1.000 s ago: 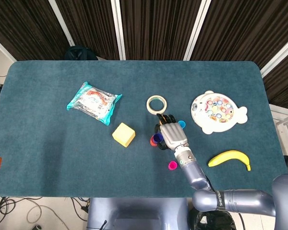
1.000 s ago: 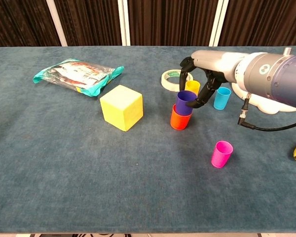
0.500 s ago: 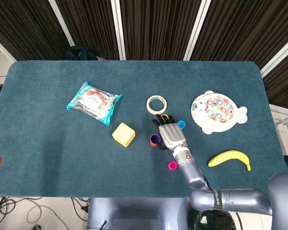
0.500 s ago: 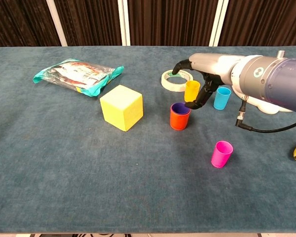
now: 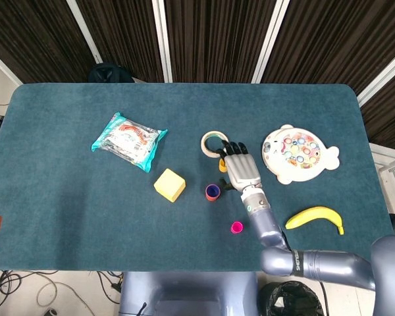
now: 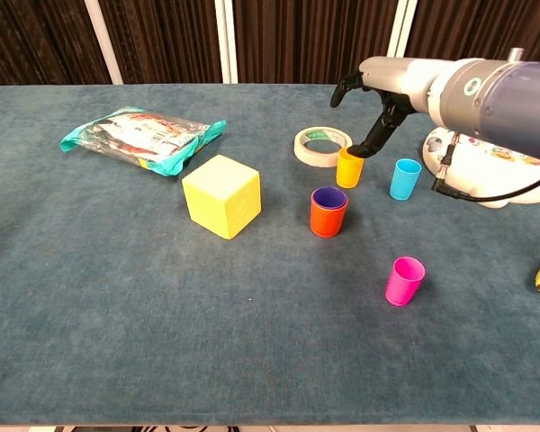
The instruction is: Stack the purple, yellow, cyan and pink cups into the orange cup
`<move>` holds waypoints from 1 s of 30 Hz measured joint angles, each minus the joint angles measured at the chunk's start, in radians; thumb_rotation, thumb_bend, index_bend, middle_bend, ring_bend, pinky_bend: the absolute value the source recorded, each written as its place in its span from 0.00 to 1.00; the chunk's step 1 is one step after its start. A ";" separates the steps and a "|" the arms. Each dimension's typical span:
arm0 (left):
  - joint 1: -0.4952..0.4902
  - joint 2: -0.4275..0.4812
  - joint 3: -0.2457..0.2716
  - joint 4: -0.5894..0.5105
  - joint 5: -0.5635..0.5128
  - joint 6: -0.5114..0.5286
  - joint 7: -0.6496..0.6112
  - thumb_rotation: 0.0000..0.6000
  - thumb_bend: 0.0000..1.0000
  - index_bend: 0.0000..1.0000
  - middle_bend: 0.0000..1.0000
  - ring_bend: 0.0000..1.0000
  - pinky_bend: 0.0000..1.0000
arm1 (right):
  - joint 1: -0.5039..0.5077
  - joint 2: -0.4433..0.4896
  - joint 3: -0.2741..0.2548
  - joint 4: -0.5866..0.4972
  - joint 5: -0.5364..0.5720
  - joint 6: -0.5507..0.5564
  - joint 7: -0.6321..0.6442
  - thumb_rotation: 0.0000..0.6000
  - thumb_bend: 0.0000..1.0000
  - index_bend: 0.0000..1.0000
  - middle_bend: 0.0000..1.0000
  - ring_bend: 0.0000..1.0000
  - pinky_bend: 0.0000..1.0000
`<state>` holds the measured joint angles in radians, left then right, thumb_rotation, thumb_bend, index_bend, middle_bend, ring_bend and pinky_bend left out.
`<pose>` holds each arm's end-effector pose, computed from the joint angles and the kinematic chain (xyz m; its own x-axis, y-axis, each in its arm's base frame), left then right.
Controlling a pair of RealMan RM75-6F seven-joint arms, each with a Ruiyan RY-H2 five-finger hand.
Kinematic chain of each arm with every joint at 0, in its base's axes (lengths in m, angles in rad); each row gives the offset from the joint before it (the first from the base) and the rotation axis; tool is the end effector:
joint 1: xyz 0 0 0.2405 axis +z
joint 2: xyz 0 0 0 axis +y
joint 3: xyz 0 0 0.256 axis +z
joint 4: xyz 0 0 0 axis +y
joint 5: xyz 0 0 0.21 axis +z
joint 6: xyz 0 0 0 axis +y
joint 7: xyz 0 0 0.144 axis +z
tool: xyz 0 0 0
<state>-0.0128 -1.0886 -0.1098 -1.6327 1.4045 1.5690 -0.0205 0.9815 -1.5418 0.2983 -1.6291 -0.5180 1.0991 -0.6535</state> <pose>-0.3244 0.1685 0.1919 0.3849 -0.1158 0.9157 0.9186 0.1439 -0.3680 -0.0799 -0.3776 0.0004 0.3738 -0.2836 0.8831 -0.9260 -0.1677 0.3381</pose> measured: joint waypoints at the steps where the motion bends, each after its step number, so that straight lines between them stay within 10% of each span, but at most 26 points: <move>1: 0.000 0.000 0.000 0.000 0.001 0.001 0.001 1.00 0.27 0.02 0.03 0.00 0.00 | 0.004 -0.005 0.004 0.015 0.006 -0.005 0.000 1.00 0.41 0.23 0.00 0.03 0.02; 30: 0.001 0.001 0.001 0.004 -0.003 -0.001 0.002 1.00 0.27 0.02 0.03 0.00 0.00 | 0.072 -0.148 0.024 0.353 0.133 -0.134 -0.014 1.00 0.41 0.33 0.00 0.03 0.02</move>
<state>-0.0113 -1.0877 -0.1092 -1.6284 1.4014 1.5680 -0.0182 1.0533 -1.6902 0.3220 -1.2764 -0.3850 0.9648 -0.6672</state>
